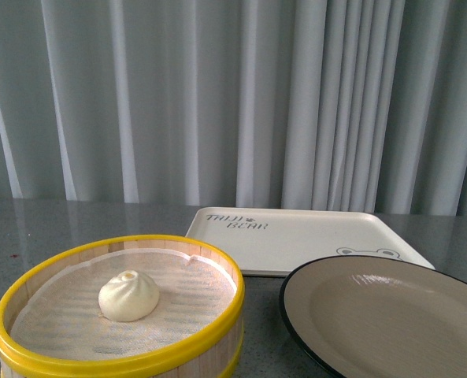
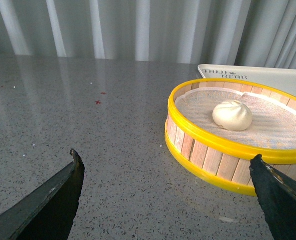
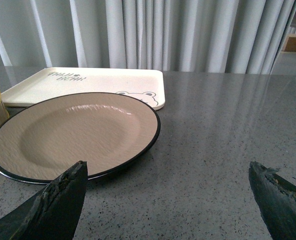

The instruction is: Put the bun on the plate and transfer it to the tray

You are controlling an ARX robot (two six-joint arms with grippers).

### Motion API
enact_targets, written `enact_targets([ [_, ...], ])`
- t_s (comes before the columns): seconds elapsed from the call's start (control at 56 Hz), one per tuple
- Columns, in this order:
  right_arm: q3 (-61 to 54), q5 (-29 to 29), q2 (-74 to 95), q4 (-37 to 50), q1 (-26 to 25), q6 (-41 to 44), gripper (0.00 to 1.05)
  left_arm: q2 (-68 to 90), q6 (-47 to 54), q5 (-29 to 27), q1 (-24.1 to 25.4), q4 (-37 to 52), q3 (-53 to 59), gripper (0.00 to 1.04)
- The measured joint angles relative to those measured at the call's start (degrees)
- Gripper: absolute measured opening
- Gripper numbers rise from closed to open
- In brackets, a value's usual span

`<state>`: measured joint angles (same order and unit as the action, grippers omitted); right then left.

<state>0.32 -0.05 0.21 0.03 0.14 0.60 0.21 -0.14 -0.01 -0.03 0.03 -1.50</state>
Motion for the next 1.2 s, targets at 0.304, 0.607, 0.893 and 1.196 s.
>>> enact_targets([
  [0.304,0.00,0.00,0.00,0.00,0.00,0.00,0.96,0.00,0.00,0.00,0.00,0.00,0.00,0.98],
  [0.607,0.00,0.00,0.00,0.00,0.00,0.00,0.96,0.00,0.00,0.00,0.00,0.00,0.00,0.98],
  [0.893,0.00,0.00,0.00,0.00,0.00,0.00,0.96,0.00,0.00,0.00,0.00,0.00,0.00,0.98],
  [1.196,0.00,0.02,0.00,0.00,0.00,0.00,0.96,6.23,-6.14,6.03,2.23,-8.44,-3.69,0.98],
])
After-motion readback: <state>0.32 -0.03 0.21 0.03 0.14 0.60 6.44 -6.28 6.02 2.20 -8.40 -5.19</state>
